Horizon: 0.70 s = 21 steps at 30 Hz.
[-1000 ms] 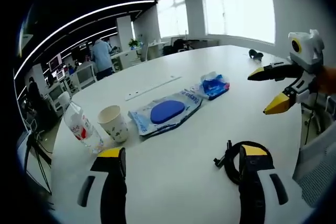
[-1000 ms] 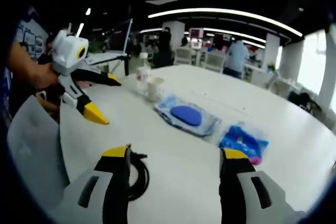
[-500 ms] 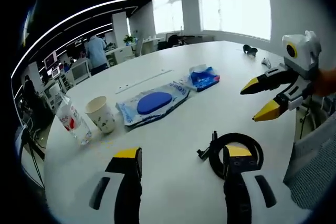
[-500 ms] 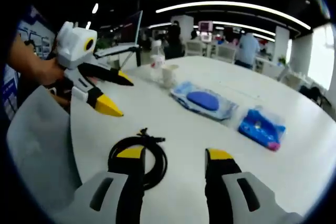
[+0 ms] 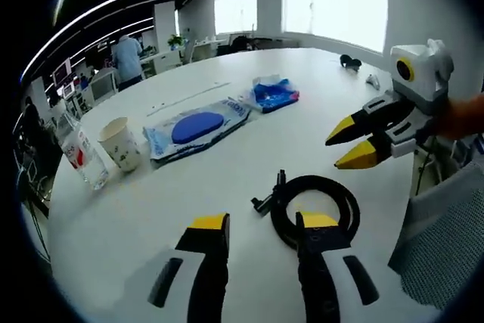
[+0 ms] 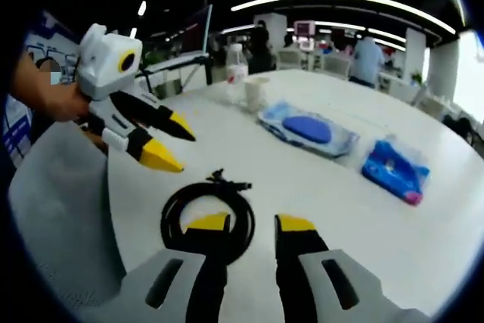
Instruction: Arrange the tabletop items into an orderly group along one side of the table until the central work area is clear of visible clutter.
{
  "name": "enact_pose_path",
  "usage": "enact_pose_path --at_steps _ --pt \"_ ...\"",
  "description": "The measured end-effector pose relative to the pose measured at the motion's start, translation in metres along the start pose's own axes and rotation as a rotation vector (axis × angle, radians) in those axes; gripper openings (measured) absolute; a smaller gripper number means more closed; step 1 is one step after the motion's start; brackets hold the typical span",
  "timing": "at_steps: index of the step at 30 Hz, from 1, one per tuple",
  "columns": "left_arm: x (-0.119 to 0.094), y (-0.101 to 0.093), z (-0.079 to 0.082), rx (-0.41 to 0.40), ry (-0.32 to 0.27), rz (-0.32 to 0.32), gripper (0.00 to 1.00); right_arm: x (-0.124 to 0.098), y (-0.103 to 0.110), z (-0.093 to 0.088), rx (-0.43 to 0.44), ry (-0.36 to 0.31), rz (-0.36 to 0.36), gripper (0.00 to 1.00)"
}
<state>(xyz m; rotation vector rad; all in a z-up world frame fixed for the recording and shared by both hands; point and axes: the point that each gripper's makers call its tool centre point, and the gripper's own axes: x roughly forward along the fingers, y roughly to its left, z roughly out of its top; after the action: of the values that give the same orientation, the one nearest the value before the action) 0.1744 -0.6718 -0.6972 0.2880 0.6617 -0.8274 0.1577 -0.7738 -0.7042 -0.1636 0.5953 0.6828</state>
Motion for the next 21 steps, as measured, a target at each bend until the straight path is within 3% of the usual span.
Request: enact_pose_path --at_steps 11,16,21 --pt "0.009 -0.02 -0.023 0.009 0.081 -0.044 0.26 0.006 0.027 -0.027 0.009 0.074 0.056 0.19" --pt "0.015 -0.027 -0.021 0.006 0.089 -0.062 0.22 0.011 0.031 -0.033 -0.068 0.109 0.056 0.19" --pt "0.021 -0.027 -0.024 -0.035 0.103 -0.064 0.22 0.013 0.026 -0.031 0.015 0.133 0.033 0.16"
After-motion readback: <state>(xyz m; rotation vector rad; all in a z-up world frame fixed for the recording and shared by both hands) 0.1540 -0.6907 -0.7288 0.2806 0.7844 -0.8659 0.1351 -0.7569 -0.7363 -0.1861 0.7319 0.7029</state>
